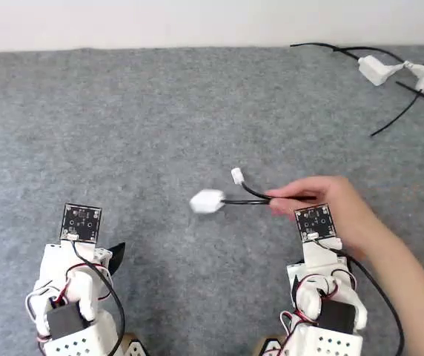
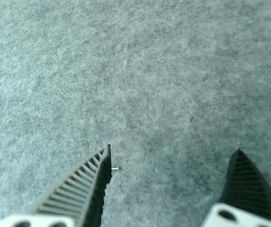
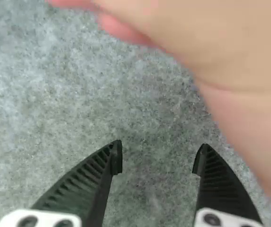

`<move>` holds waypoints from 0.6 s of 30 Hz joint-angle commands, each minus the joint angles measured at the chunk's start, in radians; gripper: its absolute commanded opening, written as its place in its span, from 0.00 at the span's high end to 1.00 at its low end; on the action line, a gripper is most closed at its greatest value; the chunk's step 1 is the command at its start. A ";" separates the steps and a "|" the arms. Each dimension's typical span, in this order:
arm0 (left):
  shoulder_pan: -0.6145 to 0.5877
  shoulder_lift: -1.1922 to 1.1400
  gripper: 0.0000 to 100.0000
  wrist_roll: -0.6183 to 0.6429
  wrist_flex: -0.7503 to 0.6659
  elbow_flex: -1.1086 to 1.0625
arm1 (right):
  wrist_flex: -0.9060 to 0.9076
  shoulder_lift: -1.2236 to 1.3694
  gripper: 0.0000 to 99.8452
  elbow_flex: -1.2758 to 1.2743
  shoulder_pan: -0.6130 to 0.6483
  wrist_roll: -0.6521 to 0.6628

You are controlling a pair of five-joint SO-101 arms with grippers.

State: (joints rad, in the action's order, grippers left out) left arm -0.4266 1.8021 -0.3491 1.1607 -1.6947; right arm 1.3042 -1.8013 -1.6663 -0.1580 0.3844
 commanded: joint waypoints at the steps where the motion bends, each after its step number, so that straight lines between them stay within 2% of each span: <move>1: 0.006 0.018 0.63 -0.008 -0.025 0.012 | 0.007 -0.012 0.76 -0.017 0.007 0.011; 18: 0.006 0.018 0.63 -0.008 -0.026 0.012 | 0.007 -0.012 0.76 -0.017 0.007 0.011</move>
State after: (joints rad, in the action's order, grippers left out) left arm -0.4266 1.8021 -0.3491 1.1607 -1.6947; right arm 1.3042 -1.8013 -1.6663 -0.1596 0.3828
